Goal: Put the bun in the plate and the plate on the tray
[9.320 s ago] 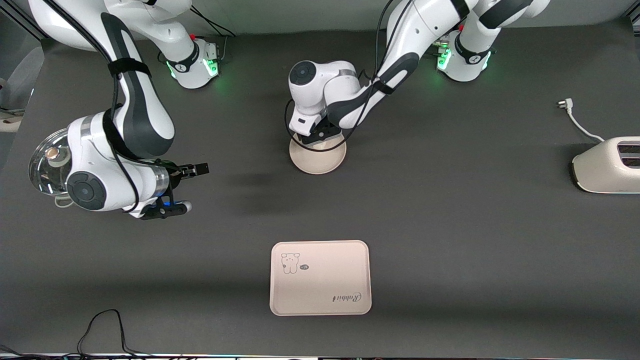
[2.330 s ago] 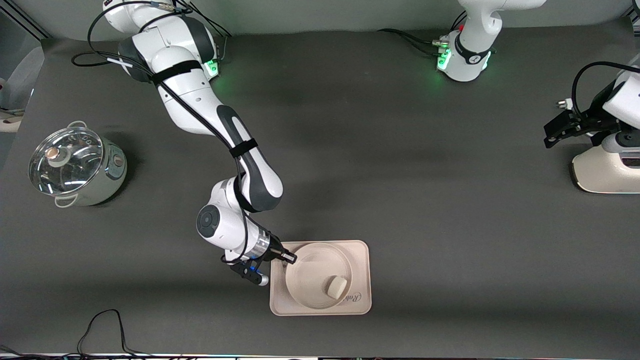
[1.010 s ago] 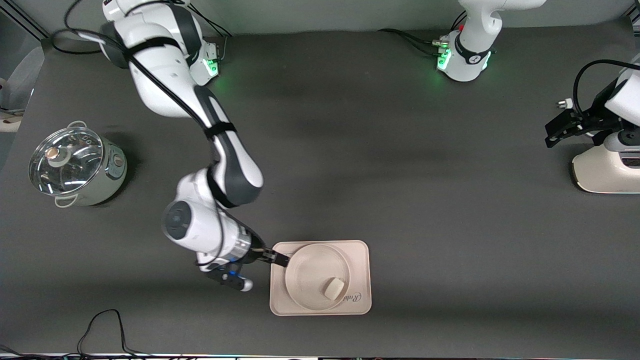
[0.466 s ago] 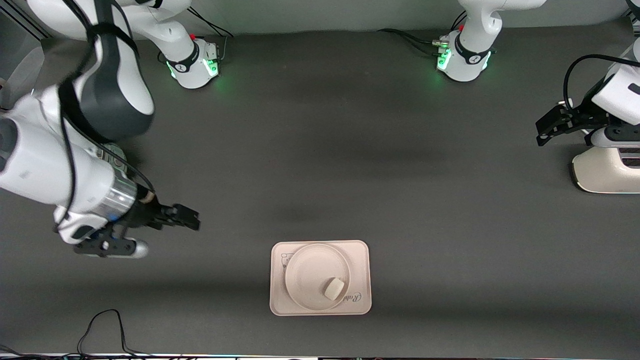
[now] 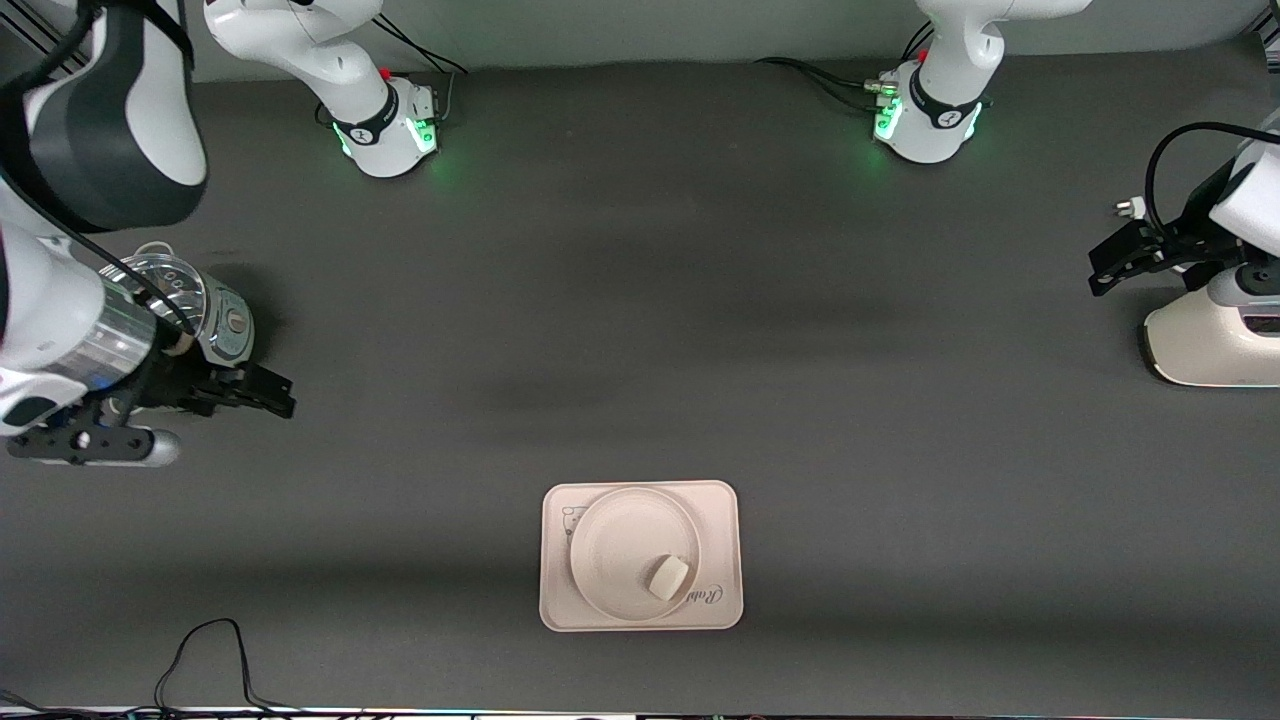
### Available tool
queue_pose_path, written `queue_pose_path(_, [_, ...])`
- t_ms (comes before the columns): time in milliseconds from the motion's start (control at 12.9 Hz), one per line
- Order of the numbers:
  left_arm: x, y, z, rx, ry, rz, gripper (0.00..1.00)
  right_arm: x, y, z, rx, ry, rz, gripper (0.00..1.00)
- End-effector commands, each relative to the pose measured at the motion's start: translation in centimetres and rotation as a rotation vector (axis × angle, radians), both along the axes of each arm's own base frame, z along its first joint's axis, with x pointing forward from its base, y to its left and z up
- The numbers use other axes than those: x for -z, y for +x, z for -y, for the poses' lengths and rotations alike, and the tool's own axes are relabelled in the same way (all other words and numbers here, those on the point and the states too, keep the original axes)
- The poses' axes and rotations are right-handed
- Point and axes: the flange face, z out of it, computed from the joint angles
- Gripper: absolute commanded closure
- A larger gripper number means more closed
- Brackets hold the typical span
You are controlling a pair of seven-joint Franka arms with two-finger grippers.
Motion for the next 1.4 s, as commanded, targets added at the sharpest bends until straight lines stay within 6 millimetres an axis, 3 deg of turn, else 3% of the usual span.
queue_pose_path(0, [-0.2,0.0,0.1,0.001,-0.009,-0.015,0.0,-0.6,-4.3,5.8,-0.045,0.026,-0.016,0.0])
queue_pose_path(155, [-0.4,-0.1,0.1,0.024,-0.01,-0.012,0.0,-0.3,-6.5,9.5,-0.046,0.053,-0.023,0.0])
queue_pose_path(388, [-0.6,-0.1,0.1,0.022,-0.01,-0.011,0.0,0.4,-8.4,8.2,-0.073,0.062,-0.027,0.0])
queue_pose_path(466, [-0.6,-0.2,0.1,0.024,-0.01,-0.014,0.0,0.7,-8.9,7.0,-0.084,0.062,-0.021,0.0])
queue_pose_path(777, [-1.1,-0.2,0.0,0.039,-0.002,-0.007,0.0,1.5,-9.2,3.6,-0.115,0.004,-0.032,0.0])
queue_pose_path(1010, [-1.1,-0.2,0.0,0.046,0.0,-0.008,0.0,1.6,-9.1,3.6,-0.12,-0.025,-0.035,0.0])
queue_pose_path(1320, [-1.0,-0.1,0.0,0.047,0.0,-0.009,0.0,-0.3,-9.1,4.0,-0.116,-0.025,-0.039,0.0])
